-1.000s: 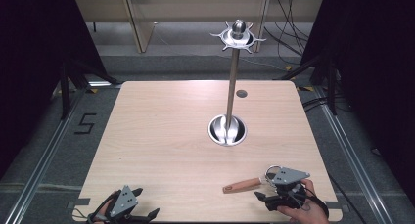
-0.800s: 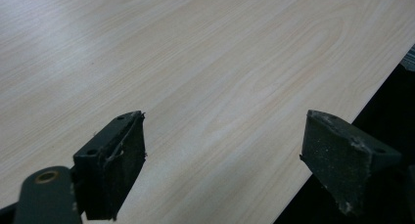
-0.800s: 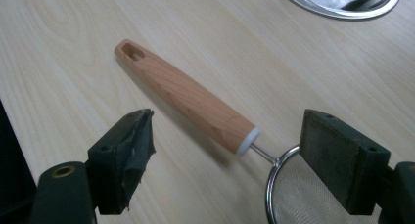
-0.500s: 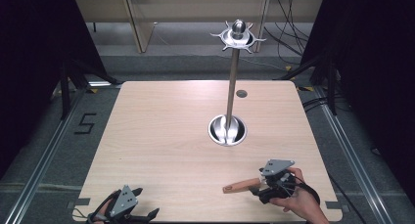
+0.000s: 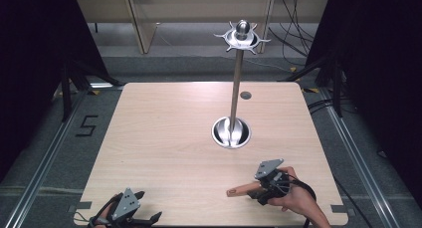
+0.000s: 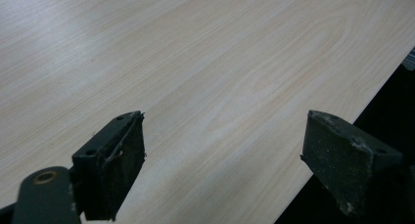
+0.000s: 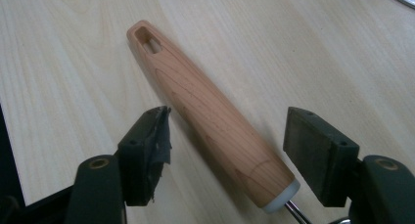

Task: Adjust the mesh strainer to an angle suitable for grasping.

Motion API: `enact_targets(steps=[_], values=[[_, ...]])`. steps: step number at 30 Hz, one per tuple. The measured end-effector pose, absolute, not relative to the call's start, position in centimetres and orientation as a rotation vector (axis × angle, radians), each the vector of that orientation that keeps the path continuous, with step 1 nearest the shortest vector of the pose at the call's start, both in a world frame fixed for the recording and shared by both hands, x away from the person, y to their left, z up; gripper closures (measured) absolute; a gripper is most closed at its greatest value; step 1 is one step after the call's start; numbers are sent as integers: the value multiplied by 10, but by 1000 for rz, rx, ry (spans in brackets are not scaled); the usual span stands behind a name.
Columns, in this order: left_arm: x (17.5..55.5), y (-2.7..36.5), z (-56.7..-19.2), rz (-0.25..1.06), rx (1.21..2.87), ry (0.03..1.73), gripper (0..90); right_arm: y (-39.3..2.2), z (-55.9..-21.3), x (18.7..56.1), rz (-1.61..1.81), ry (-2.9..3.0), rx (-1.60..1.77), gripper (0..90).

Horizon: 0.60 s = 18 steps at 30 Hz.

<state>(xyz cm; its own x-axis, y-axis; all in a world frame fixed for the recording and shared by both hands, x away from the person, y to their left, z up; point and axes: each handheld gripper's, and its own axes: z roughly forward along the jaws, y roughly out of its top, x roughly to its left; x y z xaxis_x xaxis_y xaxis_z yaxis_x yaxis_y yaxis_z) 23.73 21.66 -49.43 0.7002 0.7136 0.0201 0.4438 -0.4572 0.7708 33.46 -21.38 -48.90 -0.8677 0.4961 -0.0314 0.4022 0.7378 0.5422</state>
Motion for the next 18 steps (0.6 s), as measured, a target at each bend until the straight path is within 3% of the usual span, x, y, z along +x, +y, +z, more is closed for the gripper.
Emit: enact_targets(steps=[10, 18], values=[[240, 218, -494, 463, 2138, 845, 153, -214, -492, 341, 761, 2818, 750, 410], [241, 218, -494, 468, 2141, 841, 153, -211, -490, 345, 710, 2827, 738, 505]])
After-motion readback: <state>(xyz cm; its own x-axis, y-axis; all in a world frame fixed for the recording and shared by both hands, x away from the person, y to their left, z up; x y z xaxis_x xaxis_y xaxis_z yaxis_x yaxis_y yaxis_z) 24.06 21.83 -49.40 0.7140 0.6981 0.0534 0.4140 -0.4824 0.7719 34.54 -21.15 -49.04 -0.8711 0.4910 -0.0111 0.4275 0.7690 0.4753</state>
